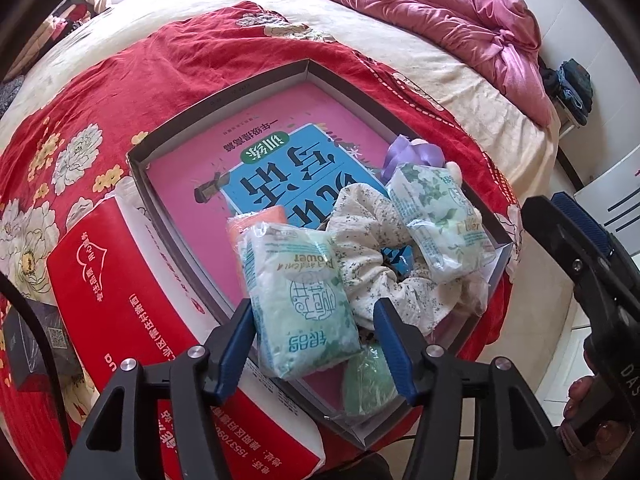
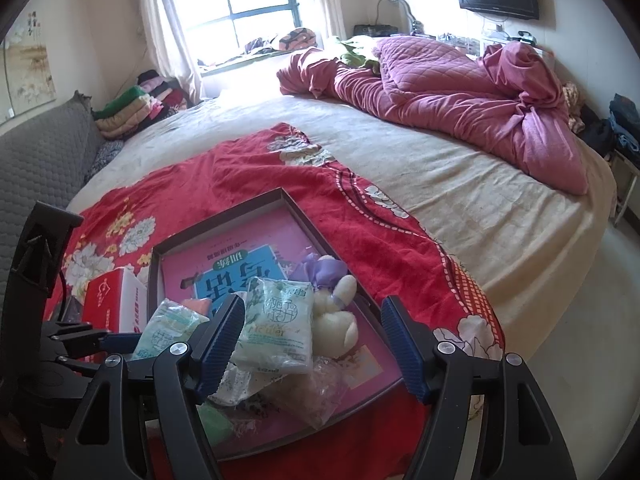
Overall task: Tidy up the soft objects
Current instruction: 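Open the left gripper to drop its tissue pack while the right gripper releases its pack, then move both grippers back toward the snack bag and teddy bear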
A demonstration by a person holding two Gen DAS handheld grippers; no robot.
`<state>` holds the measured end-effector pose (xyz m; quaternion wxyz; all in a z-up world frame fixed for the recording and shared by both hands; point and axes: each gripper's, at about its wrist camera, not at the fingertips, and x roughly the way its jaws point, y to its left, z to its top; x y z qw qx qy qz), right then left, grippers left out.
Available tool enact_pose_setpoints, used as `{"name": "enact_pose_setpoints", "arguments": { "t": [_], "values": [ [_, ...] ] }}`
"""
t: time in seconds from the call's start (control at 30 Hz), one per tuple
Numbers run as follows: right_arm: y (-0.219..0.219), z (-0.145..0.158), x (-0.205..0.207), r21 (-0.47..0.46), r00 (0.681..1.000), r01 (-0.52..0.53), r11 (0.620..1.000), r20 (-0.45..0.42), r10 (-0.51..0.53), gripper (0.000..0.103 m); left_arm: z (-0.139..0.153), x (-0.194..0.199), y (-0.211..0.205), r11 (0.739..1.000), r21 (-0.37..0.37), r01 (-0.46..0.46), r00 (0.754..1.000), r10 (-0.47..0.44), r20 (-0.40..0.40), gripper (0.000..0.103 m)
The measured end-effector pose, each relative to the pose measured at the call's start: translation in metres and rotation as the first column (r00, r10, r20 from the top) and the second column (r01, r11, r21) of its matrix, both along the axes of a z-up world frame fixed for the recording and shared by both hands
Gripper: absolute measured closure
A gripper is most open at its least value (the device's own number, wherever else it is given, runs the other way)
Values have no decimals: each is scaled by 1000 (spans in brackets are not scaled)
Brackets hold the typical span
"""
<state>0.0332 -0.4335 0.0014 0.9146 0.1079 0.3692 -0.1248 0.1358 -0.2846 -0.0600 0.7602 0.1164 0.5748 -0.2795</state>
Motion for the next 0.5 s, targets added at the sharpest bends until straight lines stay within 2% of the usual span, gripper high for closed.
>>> {"name": "enact_pose_setpoints", "arguments": {
  "t": [0.2,0.5],
  "values": [
    [1,1,-4,-14,1000,7,1000,-1,-7,31,12,-6,4,1000,-15,-7,1000,8,30,28],
    [8,13,-13,-30,1000,7,1000,18,-6,31,34,-23,23,999,-18,-30,995,32,93,26]
  ]
}}
